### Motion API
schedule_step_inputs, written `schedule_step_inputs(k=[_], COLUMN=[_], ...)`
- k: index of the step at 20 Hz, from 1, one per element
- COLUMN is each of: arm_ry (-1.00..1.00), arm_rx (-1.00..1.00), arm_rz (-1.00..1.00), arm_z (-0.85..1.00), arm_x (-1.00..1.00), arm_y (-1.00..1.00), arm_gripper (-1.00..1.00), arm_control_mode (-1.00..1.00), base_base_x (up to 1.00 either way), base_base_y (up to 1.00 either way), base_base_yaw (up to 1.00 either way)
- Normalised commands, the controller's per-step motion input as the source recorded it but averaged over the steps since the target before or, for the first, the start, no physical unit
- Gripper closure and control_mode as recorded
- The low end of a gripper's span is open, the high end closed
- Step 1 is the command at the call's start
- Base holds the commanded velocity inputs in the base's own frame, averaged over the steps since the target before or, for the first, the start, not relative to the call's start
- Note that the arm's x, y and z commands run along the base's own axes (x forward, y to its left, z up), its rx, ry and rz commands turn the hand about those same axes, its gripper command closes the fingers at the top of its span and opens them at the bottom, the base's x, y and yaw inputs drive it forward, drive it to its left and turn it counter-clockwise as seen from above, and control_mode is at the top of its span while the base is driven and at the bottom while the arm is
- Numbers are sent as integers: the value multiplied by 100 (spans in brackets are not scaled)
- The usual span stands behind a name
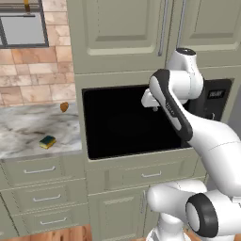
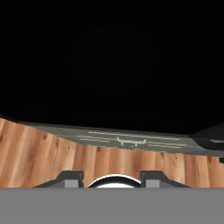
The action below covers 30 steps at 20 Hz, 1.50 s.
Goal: Place the sponge inside the microwave to prepare for sanitizing.
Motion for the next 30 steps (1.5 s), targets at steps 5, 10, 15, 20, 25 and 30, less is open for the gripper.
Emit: schedule_step_inputs(k=[5, 10, 15, 20, 25, 30], arm_ry=[0, 0, 0, 0, 0, 0], arm_rx=[0, 0, 0, 0, 0, 0], arm_rz=[0, 0, 0, 0, 0, 0], arm_z=[0, 0, 0, 0, 0, 0], arm_x=[0, 0, 0, 0, 0, 0], arm_y=[0, 0, 0, 0, 0, 0], arm_gripper=[-100, -100, -100, -100, -100, -100], arm_control_mode=[100, 100, 100, 100, 100, 100], base_base_x=[-2, -41, -75, -56, -3, 0], base_base_y=[0, 0, 0, 0, 0, 0], base_base_yaw=[0, -6, -12, -11, -1, 0])
